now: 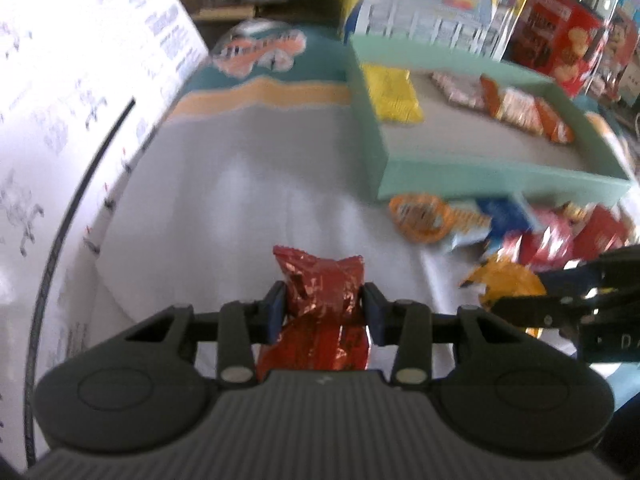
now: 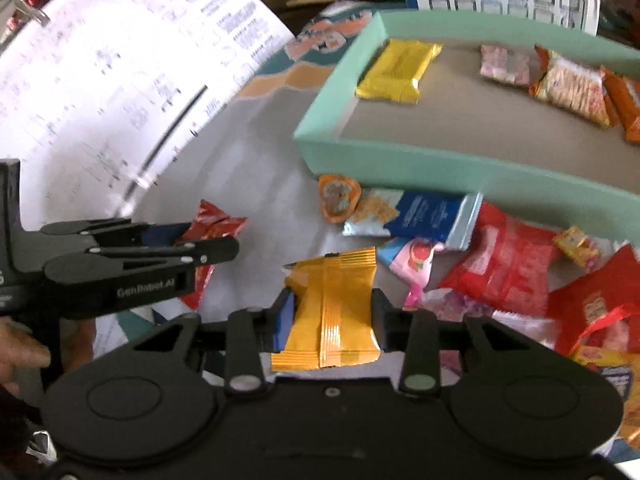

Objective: Organize snacks
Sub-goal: 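Grasp the red wrapper packet with the left gripper while the right grasps an orange packet, then lower both packets into the green box and open both grippers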

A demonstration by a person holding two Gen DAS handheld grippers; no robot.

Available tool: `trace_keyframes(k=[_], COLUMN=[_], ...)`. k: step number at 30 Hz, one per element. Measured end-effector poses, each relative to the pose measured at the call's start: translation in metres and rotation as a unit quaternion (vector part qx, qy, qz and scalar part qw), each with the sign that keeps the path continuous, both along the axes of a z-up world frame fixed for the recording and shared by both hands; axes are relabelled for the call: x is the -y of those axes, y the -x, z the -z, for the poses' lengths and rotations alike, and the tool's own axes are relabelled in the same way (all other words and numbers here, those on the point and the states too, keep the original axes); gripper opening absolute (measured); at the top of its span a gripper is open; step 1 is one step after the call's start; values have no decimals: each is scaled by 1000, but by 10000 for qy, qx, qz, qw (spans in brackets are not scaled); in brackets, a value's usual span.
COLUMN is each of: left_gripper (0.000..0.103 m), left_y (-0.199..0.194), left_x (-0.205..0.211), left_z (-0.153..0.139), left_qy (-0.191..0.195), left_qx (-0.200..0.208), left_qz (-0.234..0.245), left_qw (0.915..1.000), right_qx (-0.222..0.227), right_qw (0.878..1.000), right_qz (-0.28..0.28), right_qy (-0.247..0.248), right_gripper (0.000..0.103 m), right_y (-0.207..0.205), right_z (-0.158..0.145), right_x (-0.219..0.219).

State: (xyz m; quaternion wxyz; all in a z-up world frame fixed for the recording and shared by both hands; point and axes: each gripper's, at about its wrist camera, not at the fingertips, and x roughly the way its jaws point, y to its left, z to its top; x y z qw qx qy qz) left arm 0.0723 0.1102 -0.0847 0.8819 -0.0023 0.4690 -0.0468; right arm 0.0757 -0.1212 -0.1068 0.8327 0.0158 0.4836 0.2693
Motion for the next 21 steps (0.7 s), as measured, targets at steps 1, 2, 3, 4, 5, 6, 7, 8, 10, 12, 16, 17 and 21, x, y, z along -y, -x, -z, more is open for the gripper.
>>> trace_keyframes(k=[1,2,3,4,5,6,7,8,10,12,16,17,21], left_gripper=[40,40,40,40,40,40,40,40,40,40,40,40,40], left_y=[-2,-5,-10,-15,-22,-31,-40,-50,-72,-93,-124,-131,-152], left_x=[2,4,7,11,15,20,25,31,43,59,88,94,107], left_z=[-7,-15,-21,-29,-35,-41,-46,-52,-58,-61,-55,-51,-29], left_qy=[13,31,38,43,56,84,110,135,178,227,209,214,236], left_qx=[75,164,239,319,379,436,485,537,565,537,439,386,110], left_qz=[19,53,81,103,122,139,161,191,242,339,498,523,481], left_qw=[10000,9998,9997,9994,9992,9989,9986,9983,9979,9977,9976,9977,9985], right_qx=[61,148,237,317,407,498,594,667,730,785,736,714,689], right_qw=[10000,9998,9996,9992,9987,9981,9973,9964,9948,9929,9907,9904,9892], right_qz=[3,30,70,120,186,267,368,470,677,878,1130,1164,1283], right_qy=[-54,-119,-170,-210,-242,-247,-230,-217,-233,-189,-197,-204,-169], right_gripper=[39,39,39,39,39,39,39,39,39,39,39,39,39], right_y=[0,-2,-4,-7,-11,-18,-26,-34,-55,-75,-117,-127,-163], right_z=[-7,-15,-23,-29,-37,-43,-49,-54,-61,-65,-64,-62,-54], right_x=[3,8,13,17,23,28,33,38,45,53,64,66,65])
